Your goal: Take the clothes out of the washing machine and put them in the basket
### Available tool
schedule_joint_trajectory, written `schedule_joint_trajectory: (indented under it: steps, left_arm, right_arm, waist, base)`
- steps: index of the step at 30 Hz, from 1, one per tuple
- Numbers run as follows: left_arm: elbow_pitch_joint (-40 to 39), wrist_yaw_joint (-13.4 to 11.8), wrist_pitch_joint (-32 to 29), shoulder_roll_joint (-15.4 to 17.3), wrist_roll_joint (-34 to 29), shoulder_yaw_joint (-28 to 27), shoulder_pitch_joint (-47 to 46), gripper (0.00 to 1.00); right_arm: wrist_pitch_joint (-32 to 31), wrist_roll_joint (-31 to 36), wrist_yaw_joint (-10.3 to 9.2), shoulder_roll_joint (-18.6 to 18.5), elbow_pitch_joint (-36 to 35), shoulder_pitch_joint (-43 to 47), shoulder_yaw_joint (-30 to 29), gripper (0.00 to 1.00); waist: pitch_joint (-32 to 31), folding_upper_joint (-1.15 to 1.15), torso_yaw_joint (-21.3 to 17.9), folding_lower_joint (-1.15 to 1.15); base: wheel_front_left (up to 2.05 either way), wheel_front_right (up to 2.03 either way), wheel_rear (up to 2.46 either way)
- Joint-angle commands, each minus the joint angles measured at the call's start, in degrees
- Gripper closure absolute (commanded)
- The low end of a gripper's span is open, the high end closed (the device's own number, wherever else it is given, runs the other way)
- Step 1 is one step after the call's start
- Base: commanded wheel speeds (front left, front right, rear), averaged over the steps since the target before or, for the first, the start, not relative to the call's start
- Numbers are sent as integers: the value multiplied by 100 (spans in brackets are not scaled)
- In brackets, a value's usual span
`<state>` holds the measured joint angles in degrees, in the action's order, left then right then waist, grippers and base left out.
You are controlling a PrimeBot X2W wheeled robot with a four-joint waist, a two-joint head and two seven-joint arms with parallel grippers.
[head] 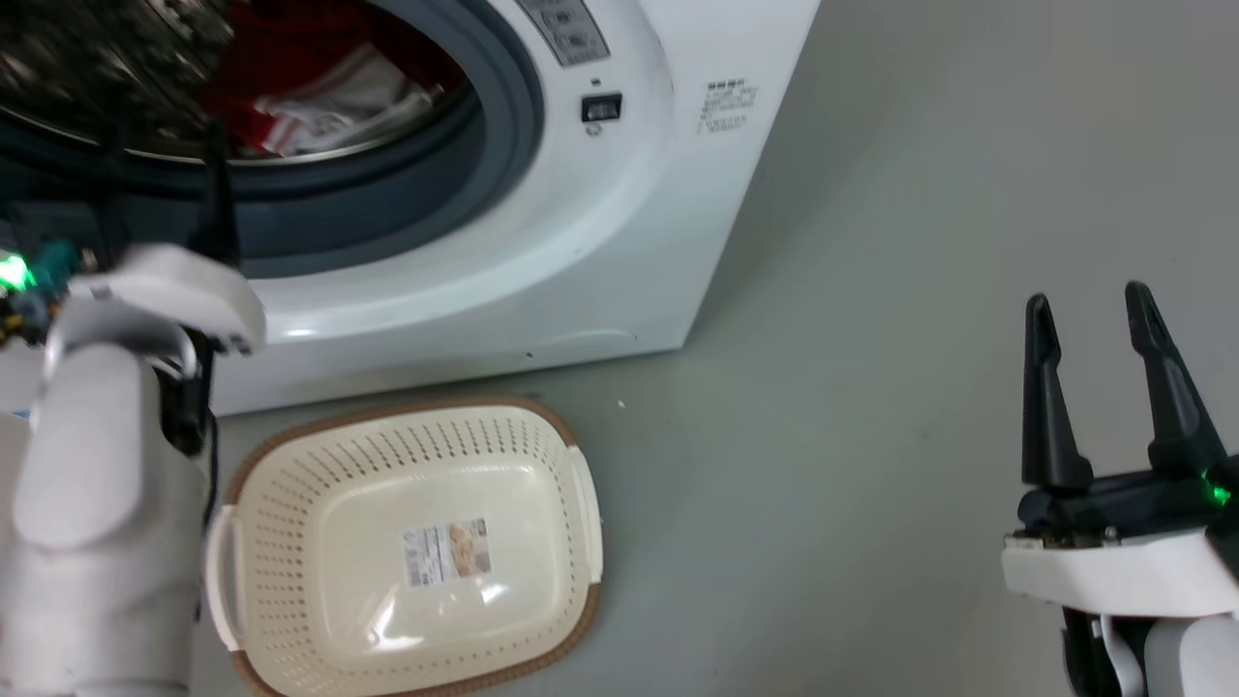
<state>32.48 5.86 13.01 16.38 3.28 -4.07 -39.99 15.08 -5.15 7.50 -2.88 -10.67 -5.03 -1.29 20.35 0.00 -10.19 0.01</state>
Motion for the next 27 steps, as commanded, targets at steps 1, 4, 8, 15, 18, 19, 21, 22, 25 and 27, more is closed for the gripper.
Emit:
schedule_joint_trajectory:
  steps: [1, 4, 8, 15, 18, 19, 21, 22, 25, 27]
  left_arm:
    - [140, 23, -151, 110, -20, 52, -298, 0]
    - [369, 66, -388, 362, -55, 151, -895, 0]
    - [621, 107, -861, 542, -30, 301, -1384, 0]
    - [934, 152, -2165, 990, 181, 667, -2450, 0]
    - [965, 155, -2697, 1141, 365, 917, -2866, 0]
    - [981, 152, -2885, 1196, 437, 992, -2984, 0]
    - [1023, 153, -3299, 1312, 590, 1122, -3207, 0]
    - [1039, 153, -3495, 1369, 672, 1177, -3320, 0]
    - [1020, 154, -4616, 1609, 1000, 1394, -3855, 0]
    - [976, 154, -5083, 1760, 1101, 1492, -4032, 0]
  right_arm:
    - [14, -71, -2, 0, -47, -151, -1, 0]
    - [14, -175, -2, 1, -104, -315, -22, 0]
    - [14, -257, -2, 1, -146, -450, -16, 0]
    - [14, -468, -2, 0, -295, -757, 41, 0]
    - [14, -548, -2, 1, -378, -870, 28, 0]
    - [14, -573, -2, 1, -403, -902, 32, 0]
    - [14, -632, -2, 1, -480, -971, 44, 0]
    - [14, -661, -2, 1, -509, -990, 43, 0]
    - [14, -796, -2, 1, -657, -1071, 78, 0]
    - [14, -846, -2, 0, -693, -1077, 110, 0]
  waist:
    - [452, 0, -230, -1]
    - [755, 0, -314, -1]
    - [998, 0, -376, -1]
    - [1548, 0, -579, -1]
    - [1757, 0, -656, -1]
    - [1820, 0, -686, -1]
    - [1934, 0, -750, -1]
    - [1985, 0, -783, -1]
    - [2197, 0, -940, -1]
    - [2275, 0, -1020, -1]
  base:
    - [0, 0, 0]
    - [0, 0, 0]
    - [0, 0, 0]
    - [0, 0, 0]
    - [0, 0, 0]
    - [0, 0, 0]
    - [0, 0, 0]
    - [0, 0, 0]
    - [0, 0, 0]
    - [0, 0, 0]
